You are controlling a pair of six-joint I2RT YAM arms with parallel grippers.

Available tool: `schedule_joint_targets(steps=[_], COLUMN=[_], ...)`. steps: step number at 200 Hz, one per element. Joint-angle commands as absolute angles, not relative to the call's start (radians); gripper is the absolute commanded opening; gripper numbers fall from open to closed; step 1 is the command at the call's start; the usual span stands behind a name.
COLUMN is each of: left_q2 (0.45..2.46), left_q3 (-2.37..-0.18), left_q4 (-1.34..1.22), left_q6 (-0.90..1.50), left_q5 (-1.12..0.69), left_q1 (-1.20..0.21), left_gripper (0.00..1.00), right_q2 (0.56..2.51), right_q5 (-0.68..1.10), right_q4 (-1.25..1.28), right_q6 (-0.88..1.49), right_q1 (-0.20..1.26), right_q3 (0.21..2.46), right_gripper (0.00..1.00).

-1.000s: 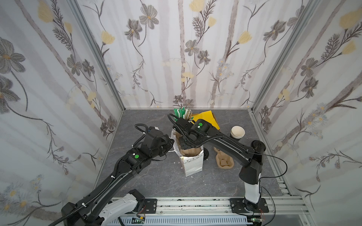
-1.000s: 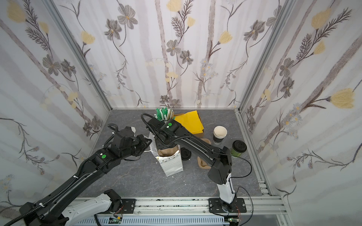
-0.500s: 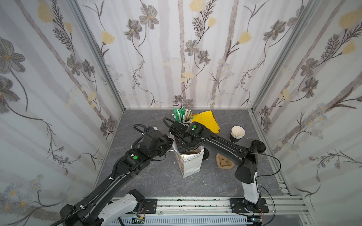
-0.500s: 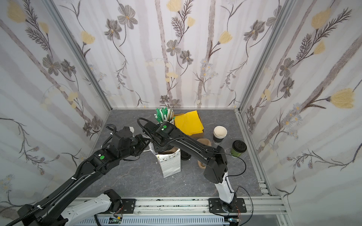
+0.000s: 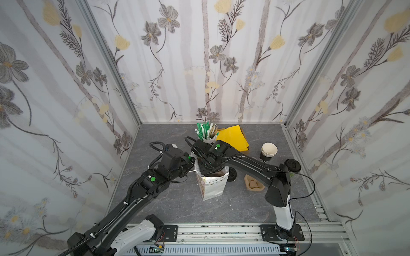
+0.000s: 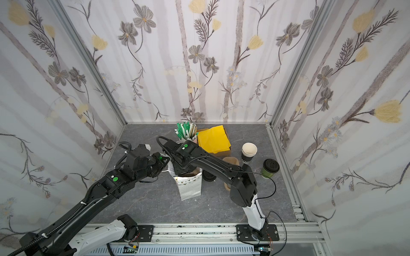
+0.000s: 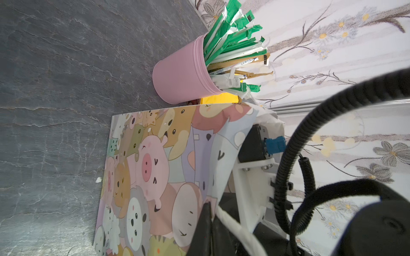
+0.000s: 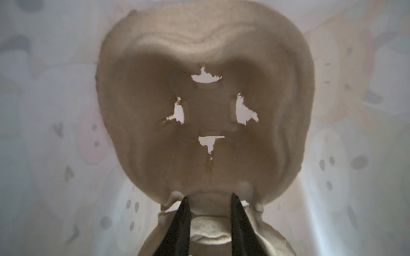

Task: Pack a coffee takeout order
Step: Place the cup tray in the takeout bag.

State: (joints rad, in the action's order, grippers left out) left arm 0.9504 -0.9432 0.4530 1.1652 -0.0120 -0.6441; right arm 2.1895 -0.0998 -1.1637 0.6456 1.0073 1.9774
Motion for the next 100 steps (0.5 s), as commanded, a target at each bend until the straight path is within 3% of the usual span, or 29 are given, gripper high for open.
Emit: schedule_joint_targets(steps=[1, 100], left_q2=[0.940, 0.919], left_q3=[-0.929, -0.909], left_q4=[0.426, 0.426], left_q6=[1.181, 1.157], left_q5=[-0.032, -0.039], left_q1=[-0.645, -0.643], left_gripper=[0.01, 0.02], right_q2=[2.205, 2.261], right_q5=[-0.060, -0.050], right_q4=[-1.104, -1.108], right_q6=[0.647, 0.645], right_q1=[0.996, 0.988], right_q3=[1.976, 2.031], right_gripper=[0.25, 0.25])
